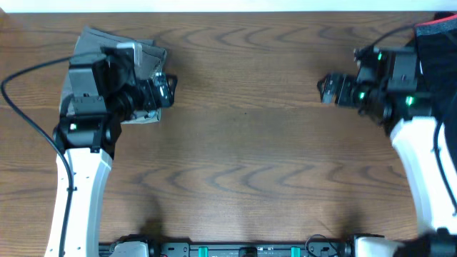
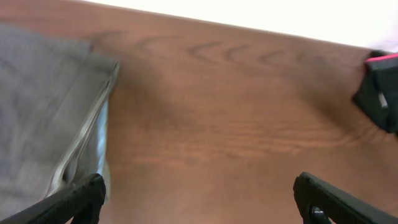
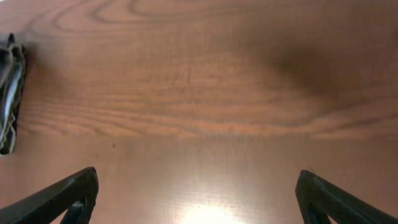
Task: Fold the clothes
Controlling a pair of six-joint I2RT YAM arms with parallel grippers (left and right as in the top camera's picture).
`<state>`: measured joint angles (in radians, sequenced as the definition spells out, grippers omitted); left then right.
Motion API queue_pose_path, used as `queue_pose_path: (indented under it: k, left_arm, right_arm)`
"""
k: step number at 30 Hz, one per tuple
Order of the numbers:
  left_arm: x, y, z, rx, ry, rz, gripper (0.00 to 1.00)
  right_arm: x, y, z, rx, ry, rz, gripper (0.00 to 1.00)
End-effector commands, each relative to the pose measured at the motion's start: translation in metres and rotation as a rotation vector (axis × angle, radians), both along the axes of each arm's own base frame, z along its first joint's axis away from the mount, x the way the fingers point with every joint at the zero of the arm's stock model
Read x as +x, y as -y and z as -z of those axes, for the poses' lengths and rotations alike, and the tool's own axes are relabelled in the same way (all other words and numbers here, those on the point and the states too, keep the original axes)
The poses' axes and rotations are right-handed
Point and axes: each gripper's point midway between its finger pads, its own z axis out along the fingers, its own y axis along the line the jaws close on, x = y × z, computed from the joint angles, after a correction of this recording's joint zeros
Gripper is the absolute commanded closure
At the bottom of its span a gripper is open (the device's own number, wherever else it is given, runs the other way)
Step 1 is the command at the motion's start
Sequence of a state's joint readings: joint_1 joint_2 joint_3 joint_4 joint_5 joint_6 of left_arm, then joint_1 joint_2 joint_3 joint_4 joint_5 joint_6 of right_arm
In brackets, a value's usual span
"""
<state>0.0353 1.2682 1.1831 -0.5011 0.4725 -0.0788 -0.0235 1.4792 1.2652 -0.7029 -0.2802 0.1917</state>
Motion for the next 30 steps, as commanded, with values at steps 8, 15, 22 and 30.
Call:
queue_pose_path:
  k: [8,15,22,30]
  left_arm:
    - [0.005,0.017,-0.039,-0.063,0.123,0.085,0.02]
    - [0.012,0.015,-0.017,-0.058,0.056,0.076,0.02]
    - [0.01,0.016,0.031,-0.072,-0.128,0.069,0.02]
    - [0.009,0.021,0.043,-0.094,-0.178,0.09,0.02]
  right_arm:
    - [0.039,0.067,-0.013,-0.002,-0.011,0.129,0.16]
    - [0.069,0.138,0.038,-0.098,-0.141,0.29,0.1]
    - [0.11,0.213,0.057,-0.23,-0.138,0.471,0.17]
    - [0.135,0.278,0.078,-0.179,-0.064,0.643,0.24]
